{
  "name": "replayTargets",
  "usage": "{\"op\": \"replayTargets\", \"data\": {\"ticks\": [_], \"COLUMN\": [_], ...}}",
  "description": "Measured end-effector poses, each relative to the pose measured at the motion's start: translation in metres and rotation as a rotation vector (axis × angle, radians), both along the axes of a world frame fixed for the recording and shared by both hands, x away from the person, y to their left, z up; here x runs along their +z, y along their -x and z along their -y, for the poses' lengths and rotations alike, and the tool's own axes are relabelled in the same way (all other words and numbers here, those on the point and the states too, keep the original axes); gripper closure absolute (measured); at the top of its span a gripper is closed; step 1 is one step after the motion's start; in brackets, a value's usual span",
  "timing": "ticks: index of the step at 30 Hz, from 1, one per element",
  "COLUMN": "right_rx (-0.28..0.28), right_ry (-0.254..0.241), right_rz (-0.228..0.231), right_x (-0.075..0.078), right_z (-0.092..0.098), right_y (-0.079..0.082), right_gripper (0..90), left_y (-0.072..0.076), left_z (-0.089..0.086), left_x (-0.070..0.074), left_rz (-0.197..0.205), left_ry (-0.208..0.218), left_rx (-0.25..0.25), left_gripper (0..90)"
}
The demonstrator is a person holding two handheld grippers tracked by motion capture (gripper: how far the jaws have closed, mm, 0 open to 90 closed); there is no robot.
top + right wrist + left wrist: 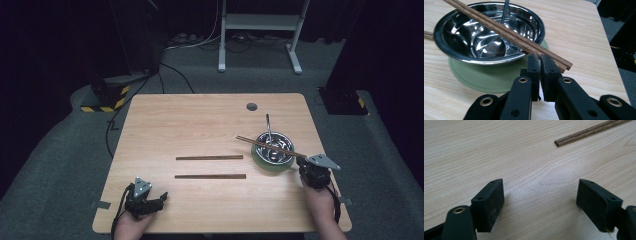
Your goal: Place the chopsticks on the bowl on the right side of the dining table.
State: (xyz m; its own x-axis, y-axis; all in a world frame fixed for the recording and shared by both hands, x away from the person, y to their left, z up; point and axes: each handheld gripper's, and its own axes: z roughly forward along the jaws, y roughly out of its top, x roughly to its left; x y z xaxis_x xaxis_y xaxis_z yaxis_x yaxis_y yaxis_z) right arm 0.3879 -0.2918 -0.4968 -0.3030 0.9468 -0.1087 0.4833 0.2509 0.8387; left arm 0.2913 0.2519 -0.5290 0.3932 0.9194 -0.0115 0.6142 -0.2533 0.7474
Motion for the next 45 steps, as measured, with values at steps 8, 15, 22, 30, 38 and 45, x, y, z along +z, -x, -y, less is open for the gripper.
{"op": "replayTargets", "data": {"ticks": [8,15,22,30,38,45], "right_rx": [-0.020,-0.032,-0.030,0.001,0.046,0.060], "right_ry": [0.005,0.014,0.011,0.021,0.047,0.039], "right_rz": [-0.004,-0.005,-0.013,0.001,-0.005,-0.004], "right_x": [0.003,0.004,0.004,0.006,0.001,-0.002], "right_z": [0.004,0.010,0.013,0.015,0.021,0.028], "right_y": [-0.009,-0.020,-0.026,-0.027,-0.037,-0.042], "right_gripper": [85.2,85.3,85.3,85.4,85.4,85.4], "left_y": [0.000,0.000,0.001,-0.031,-0.079,-0.112], "left_z": [0.000,0.000,0.011,0.074,0.122,0.159], "left_x": [0.000,0.000,0.010,0.048,0.044,0.033], "left_rz": [0.000,0.000,0.007,0.124,0.146,0.118], "left_ry": [0.001,0.001,-0.026,-0.006,0.074,0.125], "left_rx": [-0.002,-0.001,-0.002,-0.086,-0.032,0.034], "left_gripper": [22.4,22.4,45.9,61.1,62.8,65.3]}}
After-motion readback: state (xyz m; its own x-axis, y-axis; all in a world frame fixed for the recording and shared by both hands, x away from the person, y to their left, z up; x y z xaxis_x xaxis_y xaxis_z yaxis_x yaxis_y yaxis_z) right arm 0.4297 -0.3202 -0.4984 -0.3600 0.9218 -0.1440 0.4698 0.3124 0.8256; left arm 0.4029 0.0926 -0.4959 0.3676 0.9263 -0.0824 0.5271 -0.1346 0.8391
